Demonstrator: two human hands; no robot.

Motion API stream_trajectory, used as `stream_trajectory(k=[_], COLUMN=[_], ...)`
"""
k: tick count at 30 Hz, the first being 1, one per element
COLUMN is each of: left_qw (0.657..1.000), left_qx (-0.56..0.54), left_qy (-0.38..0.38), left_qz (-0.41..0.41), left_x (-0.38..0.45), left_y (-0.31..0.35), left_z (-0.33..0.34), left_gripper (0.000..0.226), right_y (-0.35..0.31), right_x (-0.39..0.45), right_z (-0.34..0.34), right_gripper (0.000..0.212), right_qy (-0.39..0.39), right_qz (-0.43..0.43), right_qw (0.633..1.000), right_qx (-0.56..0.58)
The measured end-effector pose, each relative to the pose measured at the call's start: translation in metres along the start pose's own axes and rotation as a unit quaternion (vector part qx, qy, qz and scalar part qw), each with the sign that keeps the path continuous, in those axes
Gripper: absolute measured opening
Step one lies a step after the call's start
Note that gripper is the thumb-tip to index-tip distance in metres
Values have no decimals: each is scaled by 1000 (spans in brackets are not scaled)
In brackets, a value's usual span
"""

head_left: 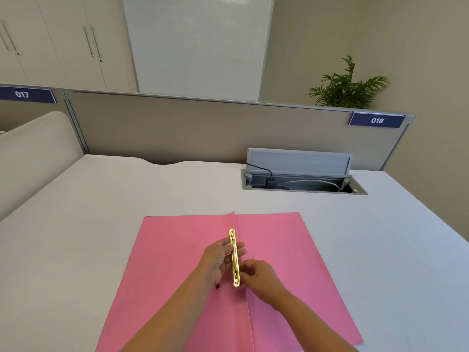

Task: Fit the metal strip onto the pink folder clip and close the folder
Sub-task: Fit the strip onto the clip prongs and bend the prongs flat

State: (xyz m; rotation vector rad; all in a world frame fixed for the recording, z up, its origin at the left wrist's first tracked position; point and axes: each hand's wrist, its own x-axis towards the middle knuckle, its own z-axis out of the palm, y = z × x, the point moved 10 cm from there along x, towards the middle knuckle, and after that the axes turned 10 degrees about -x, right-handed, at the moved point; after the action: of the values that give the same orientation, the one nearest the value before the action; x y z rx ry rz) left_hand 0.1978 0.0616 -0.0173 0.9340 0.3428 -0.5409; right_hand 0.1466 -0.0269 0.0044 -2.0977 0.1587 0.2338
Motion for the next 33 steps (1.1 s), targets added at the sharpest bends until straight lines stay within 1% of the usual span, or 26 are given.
stream_trajectory(k=[2,6,10,13,15,17,18,20,21,22,24,26,28,30,33], left_qw=[1000,1000,999,999,997,984,966,906,881,863,824,785,757,720,661], left_qx=[3,8,17,31,64,145,210,344,388,420,495,555,587,620,682], left_qy=[6,20,27,32,45,78,103,142,142,128,83,42,11,-23,-42], left_qz=[0,-1,-1,1,14,64,107,200,230,248,264,273,289,311,310], left_x=[-1,-1,1,1,1,0,-1,-8,-11,-14,-15,-15,-18,-21,-18], left_y=[-3,-8,-9,-11,-9,2,12,33,38,39,31,19,10,2,-9], left_z=[-1,-3,-3,-4,-7,-12,-15,-15,-12,-9,-2,2,5,10,8], left_gripper=[36,39,39,38,36,37,39,42,42,43,46,48,51,50,51], right_y=[6,21,22,21,21,22,22,21,21,21,23,24,24,23,25], right_x=[1,3,5,7,8,8,8,8,8,9,10,10,11,10,8], right_z=[-4,-7,-4,-4,-5,-6,-6,-6,-6,-6,-6,-6,-8,-10,-14], right_gripper=[27,24,37,38,37,33,29,16,11,11,17,16,17,26,29], right_qy=[6,17,12,15,23,25,26,28,30,33,40,46,49,51,52], right_qz=[30,107,124,135,148,159,164,169,170,171,174,175,175,178,187], right_qw=[999,991,992,991,989,987,986,985,984,984,982,981,980,976,971], right_qx=[24,73,38,4,-8,-14,-18,-28,-34,-40,-54,-65,-86,-117,-140])
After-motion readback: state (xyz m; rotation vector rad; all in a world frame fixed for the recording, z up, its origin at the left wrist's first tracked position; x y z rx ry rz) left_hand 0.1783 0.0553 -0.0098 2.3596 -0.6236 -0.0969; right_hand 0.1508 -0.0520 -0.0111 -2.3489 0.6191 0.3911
